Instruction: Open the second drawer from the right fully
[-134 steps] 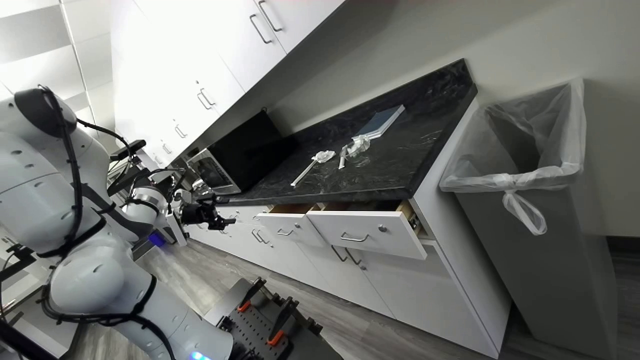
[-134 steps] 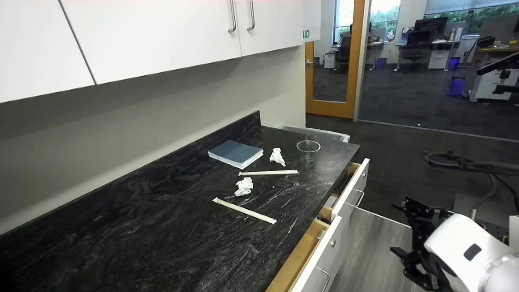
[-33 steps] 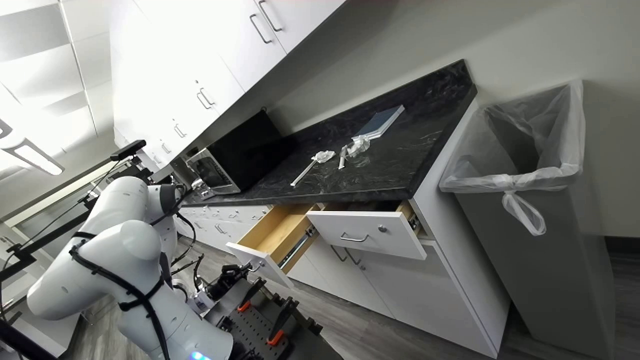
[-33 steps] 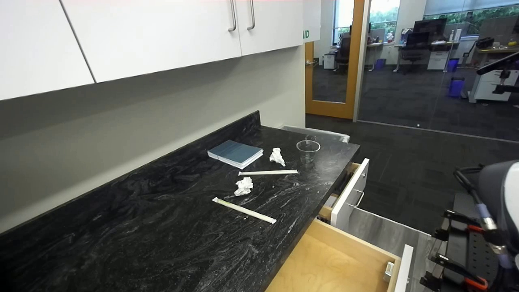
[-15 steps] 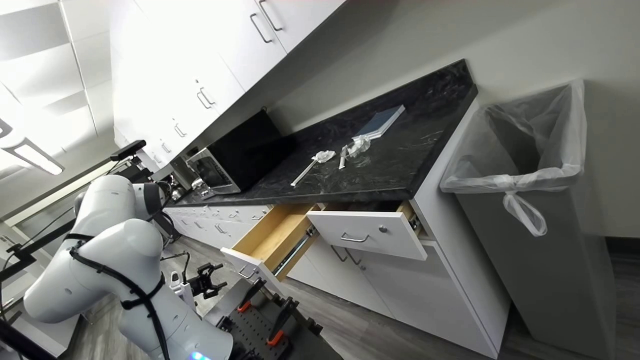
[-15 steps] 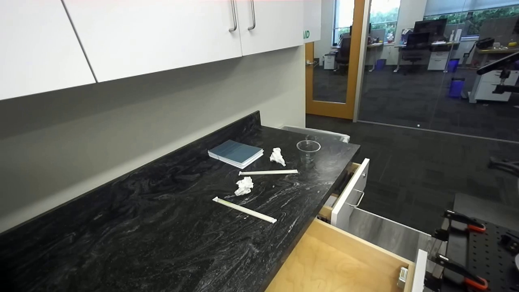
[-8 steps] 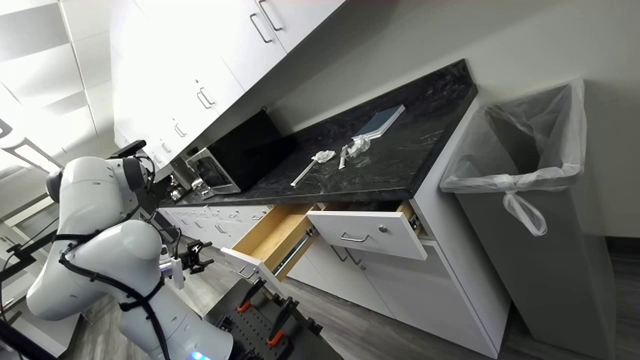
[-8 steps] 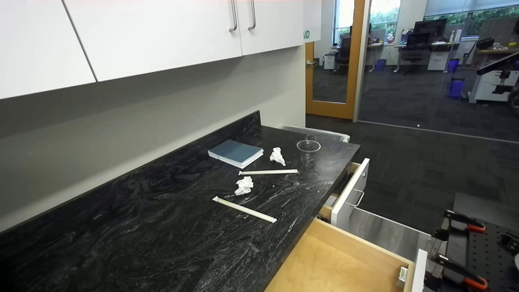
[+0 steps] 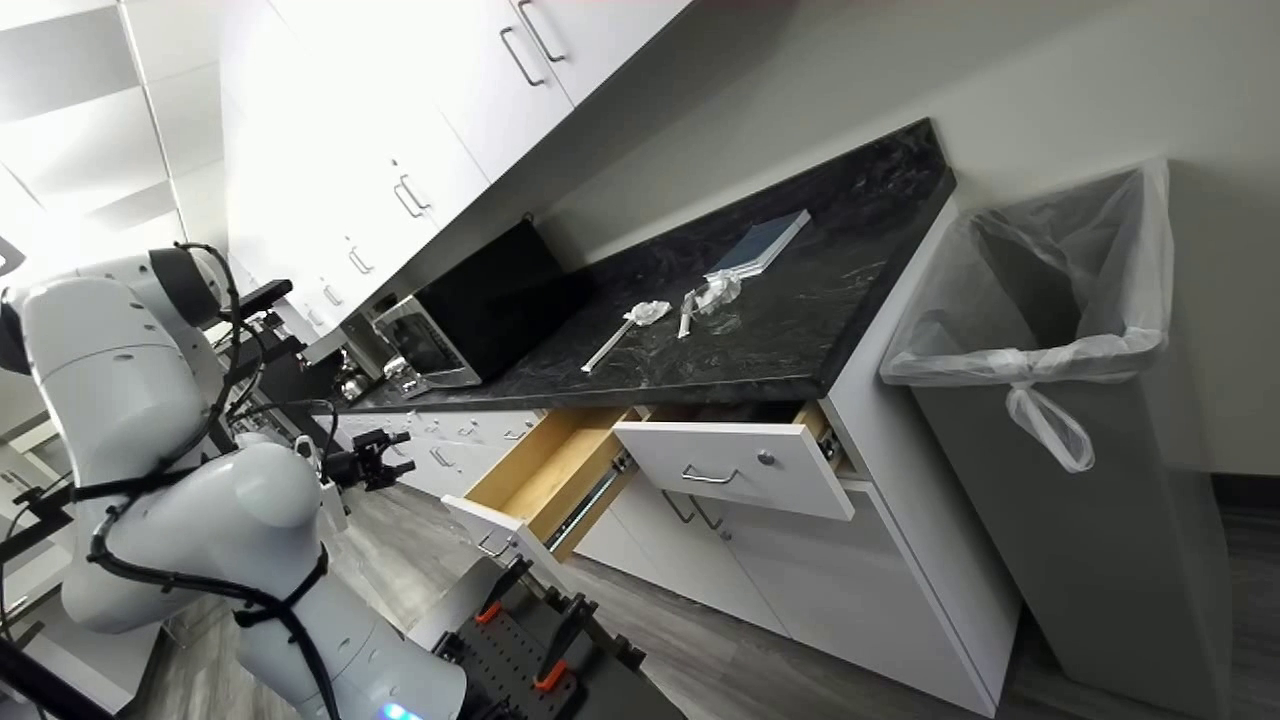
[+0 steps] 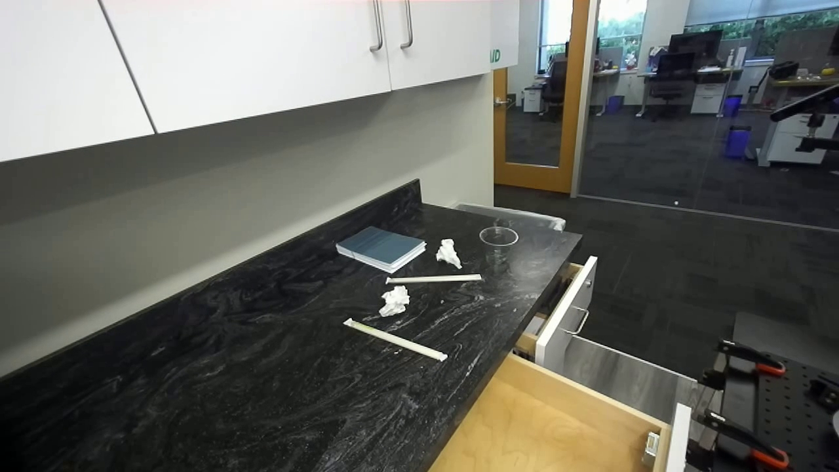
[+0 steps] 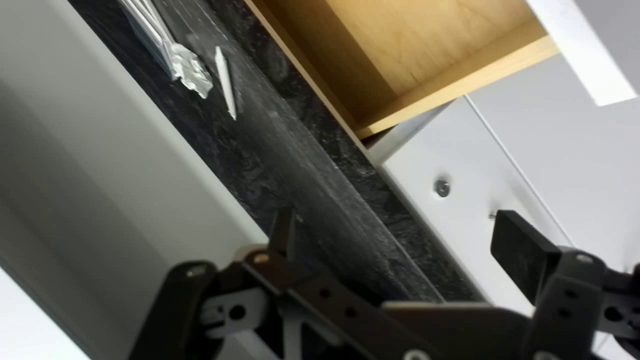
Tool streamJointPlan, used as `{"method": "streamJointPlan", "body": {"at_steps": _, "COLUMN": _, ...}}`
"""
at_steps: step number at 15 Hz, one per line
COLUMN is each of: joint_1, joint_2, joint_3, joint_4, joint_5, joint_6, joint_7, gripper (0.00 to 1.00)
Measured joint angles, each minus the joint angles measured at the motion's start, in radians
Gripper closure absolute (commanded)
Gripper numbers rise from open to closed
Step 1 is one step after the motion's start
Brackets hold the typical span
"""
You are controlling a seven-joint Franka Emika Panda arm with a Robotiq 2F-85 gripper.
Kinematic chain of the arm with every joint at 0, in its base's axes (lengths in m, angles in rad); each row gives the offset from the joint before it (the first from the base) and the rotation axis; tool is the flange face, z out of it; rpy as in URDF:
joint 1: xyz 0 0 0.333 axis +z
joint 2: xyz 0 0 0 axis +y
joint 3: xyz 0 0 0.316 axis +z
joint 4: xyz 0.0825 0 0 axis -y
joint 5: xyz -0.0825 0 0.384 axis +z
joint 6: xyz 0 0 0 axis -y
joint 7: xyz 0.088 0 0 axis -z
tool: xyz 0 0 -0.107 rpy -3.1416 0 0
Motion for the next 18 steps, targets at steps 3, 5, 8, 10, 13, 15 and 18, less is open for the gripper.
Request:
{"method": "streamJointPlan", "body": {"at_steps": 3, "joint_1": -0.060, "joint_2": -0.156, "joint_3": 0.029, "joint_4": -0.109, "joint_5": 0.063, "joint_6": 0.046, "joint_7": 0.037, "gripper": 0.00}}
{"method": "streamJointPlan", "body": {"at_steps": 5, "joint_1": -0.070, "joint_2": -0.230, "joint_3": 0.029, "joint_4": -0.155, "joint_5": 0.084, "joint_6": 0.075, "joint_7": 0.037, "gripper": 0.00}}
{"method": "streamJointPlan", "body": {"at_steps": 8, "joint_1": -0.069, "joint_2": -0.257, "joint_3": 0.030, "joint_4": -0.174, "joint_5": 0.089, "joint_6": 0.080, "joint_7": 0.037, "gripper": 0.00}}
{"method": "streamJointPlan", "body": {"at_steps": 10, "joint_1": -0.079, "joint_2": -0.262, "joint_3": 0.020, "joint_4": -0.166, "joint_5": 0.128, "joint_6": 0.093, "joint_7": 0.043, "gripper": 0.00}}
{"method": "streamJointPlan", "body": {"at_steps": 13, "joint_1": -0.151, "joint_2": -0.353, "joint_3": -0.033, "joint_4": -0.173, "joint_5": 0.226, "joint_6": 0.188, "joint_7": 0.047, "gripper": 0.00}}
{"method": "streamJointPlan", "body": {"at_steps": 15, "joint_1": -0.206, "joint_2": -0.454, "joint_3": -0.084, "joint_4": -0.195, "joint_5": 0.310, "joint_6": 0.298, "joint_7": 0.024, "gripper": 0.00}}
{"method": "streamJointPlan", "body": {"at_steps": 18, "joint_1": -0.244, "joint_2": -0.610, "joint_3": -0.186, "joint_4": -0.245, "joint_5": 0.434, "joint_6": 0.541, "joint_7": -0.088, "gripper": 0.00}}
